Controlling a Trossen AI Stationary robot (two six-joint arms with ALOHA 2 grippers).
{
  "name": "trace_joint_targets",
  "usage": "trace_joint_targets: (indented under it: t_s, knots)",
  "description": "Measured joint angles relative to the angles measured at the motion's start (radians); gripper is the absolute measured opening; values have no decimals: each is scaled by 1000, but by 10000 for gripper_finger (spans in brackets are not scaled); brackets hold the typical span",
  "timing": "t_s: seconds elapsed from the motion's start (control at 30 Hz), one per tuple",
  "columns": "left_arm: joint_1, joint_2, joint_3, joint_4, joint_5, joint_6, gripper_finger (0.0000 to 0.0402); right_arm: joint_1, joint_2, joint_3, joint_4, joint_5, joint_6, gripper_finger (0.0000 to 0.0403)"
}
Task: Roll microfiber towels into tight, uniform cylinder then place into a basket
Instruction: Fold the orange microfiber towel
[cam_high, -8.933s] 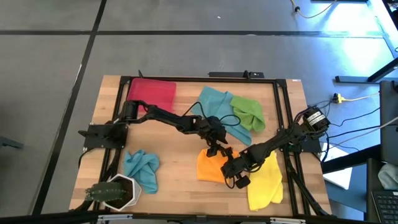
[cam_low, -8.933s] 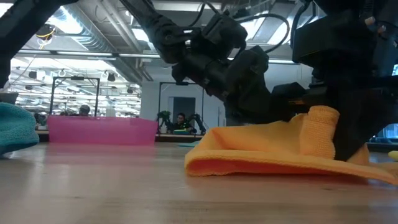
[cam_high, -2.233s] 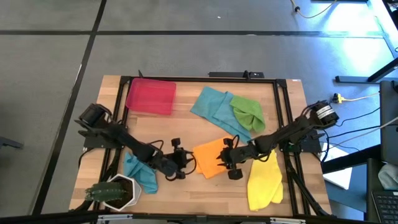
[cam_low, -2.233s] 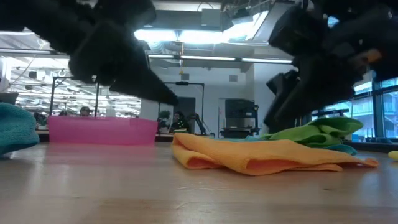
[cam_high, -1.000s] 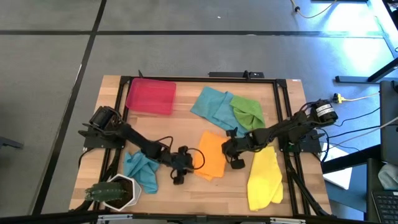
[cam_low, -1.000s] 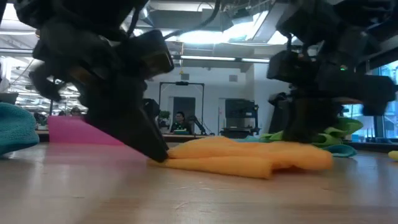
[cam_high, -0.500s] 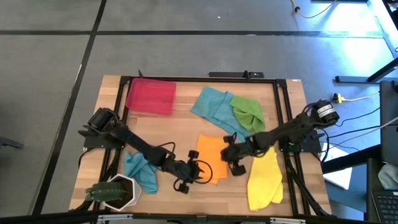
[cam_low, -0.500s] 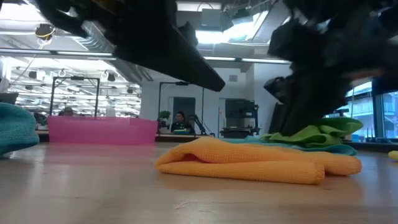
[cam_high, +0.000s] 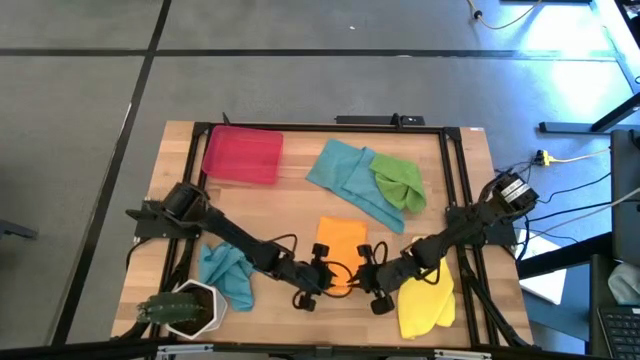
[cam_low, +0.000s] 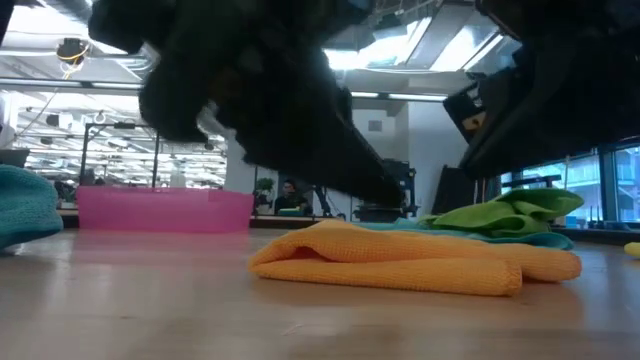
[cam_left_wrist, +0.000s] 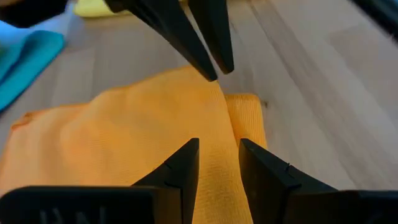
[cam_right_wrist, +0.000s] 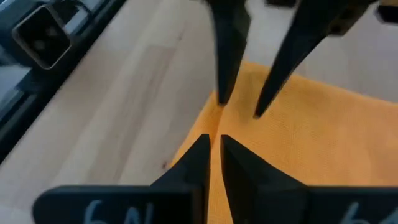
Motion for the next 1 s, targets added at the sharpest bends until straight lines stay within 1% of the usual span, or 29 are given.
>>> trace_joint_targets:
  t_s: [0.1,0.2,0.33,0.53,0.83,1.0]
  knots:
    - [0,29,39,-31,-9,10,105,12,23,0,10,4,31,40]
    - [0,31,52,-43,-24,24,105,23,54,0,49,1,54,40]
    - [0,30,53,-44,-25,40,105,27,109,0,121,-23,65,40]
    - [-4,30,53,-64,-15,39,105,26,170,56,128,-26,79,40]
    - [-28,30,53,-51,-15,35,105,39,219,141,18,-19,111,40]
    - [-33,30,53,-45,-19,39,105,69,224,174,-27,71,140,31]
